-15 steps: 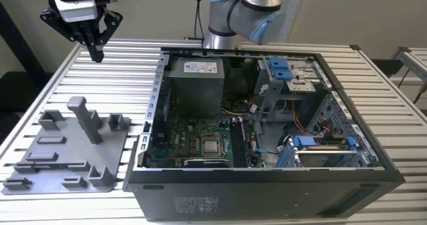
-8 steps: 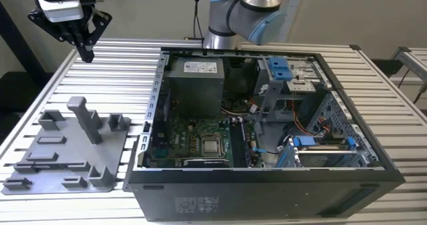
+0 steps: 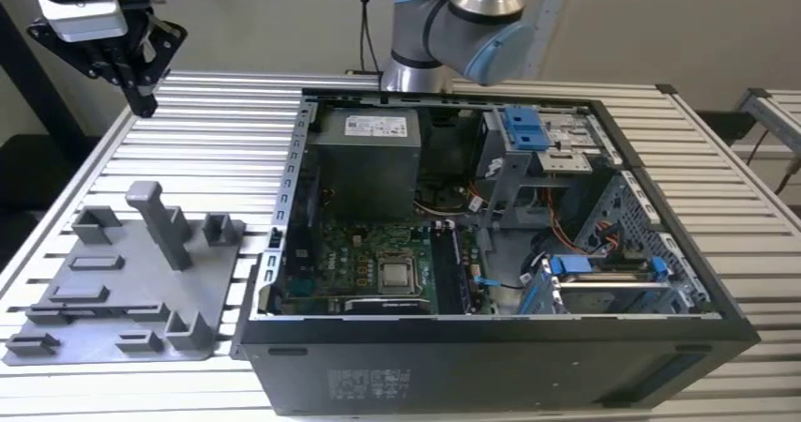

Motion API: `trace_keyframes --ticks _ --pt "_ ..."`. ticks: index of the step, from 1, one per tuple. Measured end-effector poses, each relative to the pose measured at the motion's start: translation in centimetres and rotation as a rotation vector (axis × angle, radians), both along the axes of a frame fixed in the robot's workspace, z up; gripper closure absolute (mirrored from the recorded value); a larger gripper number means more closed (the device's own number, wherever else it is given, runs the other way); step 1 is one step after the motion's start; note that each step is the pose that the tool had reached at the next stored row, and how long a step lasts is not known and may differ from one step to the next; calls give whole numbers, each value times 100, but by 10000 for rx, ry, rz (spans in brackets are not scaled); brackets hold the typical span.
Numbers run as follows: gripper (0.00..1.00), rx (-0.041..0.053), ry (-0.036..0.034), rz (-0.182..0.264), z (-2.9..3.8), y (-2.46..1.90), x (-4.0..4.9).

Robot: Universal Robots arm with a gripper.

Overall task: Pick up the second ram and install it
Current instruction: 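Reach for the second ram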

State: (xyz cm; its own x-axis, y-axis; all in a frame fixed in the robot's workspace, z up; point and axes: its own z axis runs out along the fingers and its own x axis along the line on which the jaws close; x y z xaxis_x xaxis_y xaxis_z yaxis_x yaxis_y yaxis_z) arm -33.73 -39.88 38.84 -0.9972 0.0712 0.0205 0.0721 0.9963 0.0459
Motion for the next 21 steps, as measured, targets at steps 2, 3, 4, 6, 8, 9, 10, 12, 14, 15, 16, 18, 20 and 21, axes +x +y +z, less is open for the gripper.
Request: trace_keyframes --ticks 2,3,4,6,8,9,10,12,14,15,16,18,20,21 --pt "89 1 4 0 -2 0 -43" --pt "89 0 6 0 -3 0 -65" --pt "89 1 7 0 -4 0 -88" --pt "89 0 9 0 -5 0 -136" --pt "89 0 11 1 -6 0 -181" --pt "89 0 12 0 -6 0 -203" --pt "89 1 13 0 -7 0 -225" --pt "89 1 14 0 -9 0 -269" --pt "89 0 15 0 -10 0 -322" --pt "89 0 15 0 -10 0 -351" --pt "89 0 15 0 -11 0 -385" --pt "89 0 15 0 -13 0 -462" --pt "89 1 15 0 -15 0 -539" --pt "89 0 15 0 -15 0 -573"
